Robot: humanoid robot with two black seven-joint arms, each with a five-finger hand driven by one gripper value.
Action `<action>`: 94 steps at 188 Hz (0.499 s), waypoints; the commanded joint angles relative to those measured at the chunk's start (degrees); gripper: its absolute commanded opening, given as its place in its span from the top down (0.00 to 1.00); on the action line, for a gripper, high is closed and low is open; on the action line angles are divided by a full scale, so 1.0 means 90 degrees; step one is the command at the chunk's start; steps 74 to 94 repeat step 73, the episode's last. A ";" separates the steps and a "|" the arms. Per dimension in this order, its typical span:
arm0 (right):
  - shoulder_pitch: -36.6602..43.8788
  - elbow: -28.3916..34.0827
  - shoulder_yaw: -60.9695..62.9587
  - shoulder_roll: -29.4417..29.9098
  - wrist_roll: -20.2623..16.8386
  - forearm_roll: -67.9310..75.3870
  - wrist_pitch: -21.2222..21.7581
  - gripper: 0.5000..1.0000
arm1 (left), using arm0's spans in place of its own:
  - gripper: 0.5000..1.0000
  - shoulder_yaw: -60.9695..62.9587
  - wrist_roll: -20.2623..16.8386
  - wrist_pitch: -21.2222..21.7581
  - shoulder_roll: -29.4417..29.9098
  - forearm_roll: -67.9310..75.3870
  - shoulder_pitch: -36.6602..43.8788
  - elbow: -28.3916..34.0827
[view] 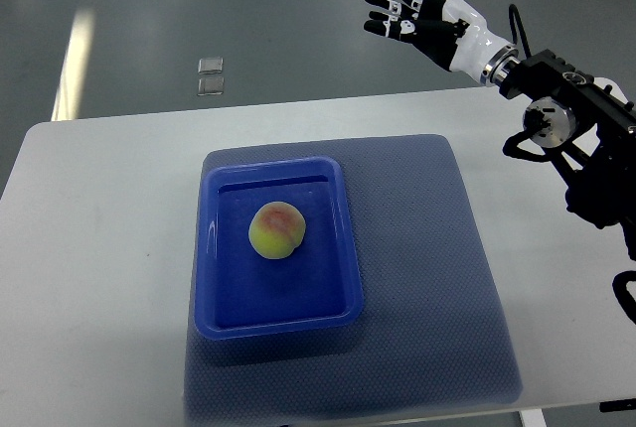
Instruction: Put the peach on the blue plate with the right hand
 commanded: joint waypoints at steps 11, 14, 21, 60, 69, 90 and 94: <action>-0.0636 -0.0275 0.0595 0.0410 0.0286 0.1451 -0.0009 0.14 | 0.00 0.0002 0.0001 0.0000 0.0000 0.0008 0.0002 -0.0007; -0.0675 -0.0362 0.0643 0.0439 0.0335 0.1626 -0.0009 0.14 | 0.00 0.0002 0.0001 0.0000 0.0000 0.0008 0.0002 -0.0007; -0.0675 -0.0363 0.0643 0.0439 0.0335 0.1627 -0.0009 0.14 | 0.00 0.0002 0.0001 0.0000 0.0000 0.0008 0.0002 -0.0007; -0.0793 -0.0822 0.0673 0.0752 0.0482 0.2613 0.0001 0.14 | 0.00 0.0002 0.0001 0.0000 0.0000 0.0008 0.0002 -0.0007; -0.0841 -0.0851 0.0663 0.0781 0.0482 0.2613 -0.0018 0.14 | 0.00 0.0002 0.0001 0.0000 0.0000 0.0008 0.0002 -0.0007; -0.0841 -0.0861 0.0663 0.0781 0.0491 0.2613 -0.0038 0.14 | 0.00 0.0002 0.0001 0.0000 0.0000 0.0008 0.0002 -0.0007; -0.0841 -0.0861 0.0663 0.0781 0.0491 0.2613 -0.0038 0.14 | 0.00 0.0002 0.0001 0.0000 0.0000 0.0008 0.0002 -0.0007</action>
